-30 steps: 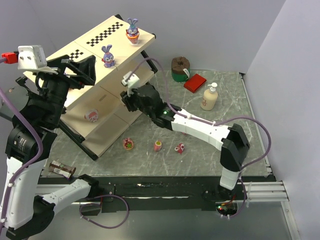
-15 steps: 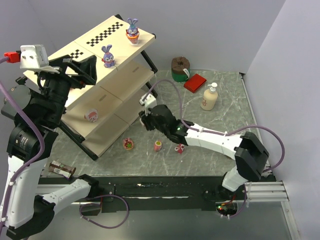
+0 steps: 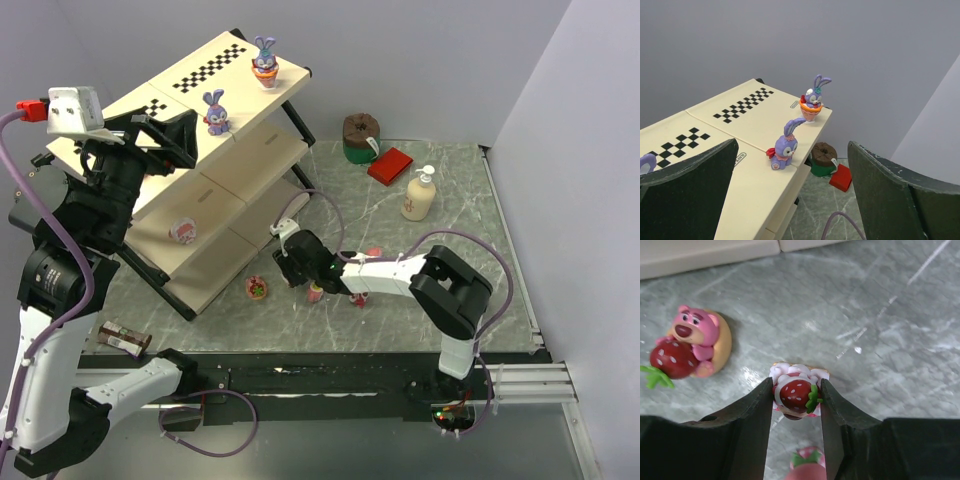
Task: Place and organize the plastic toys onto the shelf
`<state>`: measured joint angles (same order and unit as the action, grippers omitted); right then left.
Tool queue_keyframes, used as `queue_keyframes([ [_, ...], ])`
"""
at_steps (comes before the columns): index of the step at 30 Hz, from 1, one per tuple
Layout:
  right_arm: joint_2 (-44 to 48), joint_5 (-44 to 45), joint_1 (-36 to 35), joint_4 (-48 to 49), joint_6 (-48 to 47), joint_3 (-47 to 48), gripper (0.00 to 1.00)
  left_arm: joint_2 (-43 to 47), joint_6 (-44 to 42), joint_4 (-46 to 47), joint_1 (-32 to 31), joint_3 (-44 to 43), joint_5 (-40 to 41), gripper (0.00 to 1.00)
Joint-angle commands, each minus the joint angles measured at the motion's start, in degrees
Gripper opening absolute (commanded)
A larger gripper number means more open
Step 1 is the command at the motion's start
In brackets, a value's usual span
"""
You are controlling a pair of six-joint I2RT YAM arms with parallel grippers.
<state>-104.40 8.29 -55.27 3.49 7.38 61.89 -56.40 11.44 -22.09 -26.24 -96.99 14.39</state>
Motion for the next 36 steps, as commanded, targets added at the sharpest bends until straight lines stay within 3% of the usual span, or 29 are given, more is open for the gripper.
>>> queue_keyframes([
  [1,-1.76,0.14,-0.11,2.93,0.53,3.15,0.2,0.42,0.07,1.34,-0.22,-0.13,-0.59,0.96],
  [2,-2.03,0.06,-0.19,2.67,0.53,3.76,0.21,0.5,0.07,1.34,-0.22,-0.04,-0.59,0.97],
  [5,-1.95,0.32,-0.19,2.32,0.79,3.86,0.37,0.59,0.07,1.26,-0.22,0.05,-0.59,0.96],
  [6,-1.69,0.84,-0.11,2.58,0.97,3.68,0.53,0.59,0.07,1.17,-0.22,0.05,-0.51,0.97],
  [9,1.12,2.52,-0.11,3.98,0.89,1.66,0.78,0.5,0.07,1.17,-0.22,-0.13,-0.42,0.97],
  [12,3.58,3.04,-0.11,3.55,-0.25,1.74,0.86,0.33,0.07,1.17,-0.22,-0.13,-0.42,0.96],
  [17,9.82,-0.02,0.59,2.05,-2.27,-0.17,0.91,-0.02,0.07,0.99,-0.22,-0.48,-0.51,0.96],
  [21,18.06,-12.66,4.02,-1.72,-6.49,-4.75,0.91,-0.11,0.42,0.9,-0.22,-0.66,-0.42,0.96],
  [22,19.22,-19.82,5.85,-3.21,-9.63,-5.54,0.91,-0.11,0.51,0.9,-0.22,-0.57,-0.77,0.96],
  [24,21.24,-24.01,7.01,-9.0,-12.46,-6.95,0.9,-0.37,0.86,0.99,-0.22,-0.57,-0.86,0.96],
  [31,18.19,-31.58,8.86,-16.58,-20.29,-6.35,0.88,-1.25,1.74,0.82,-0.22,-0.83,-2.09,0.96],
  [36,15.89,-31.32,8.68,-12.99,-20.74,-7.3,0.85,-1.61,1.74,0.11,-0.22,-1.88,-2.53,0.97],
])
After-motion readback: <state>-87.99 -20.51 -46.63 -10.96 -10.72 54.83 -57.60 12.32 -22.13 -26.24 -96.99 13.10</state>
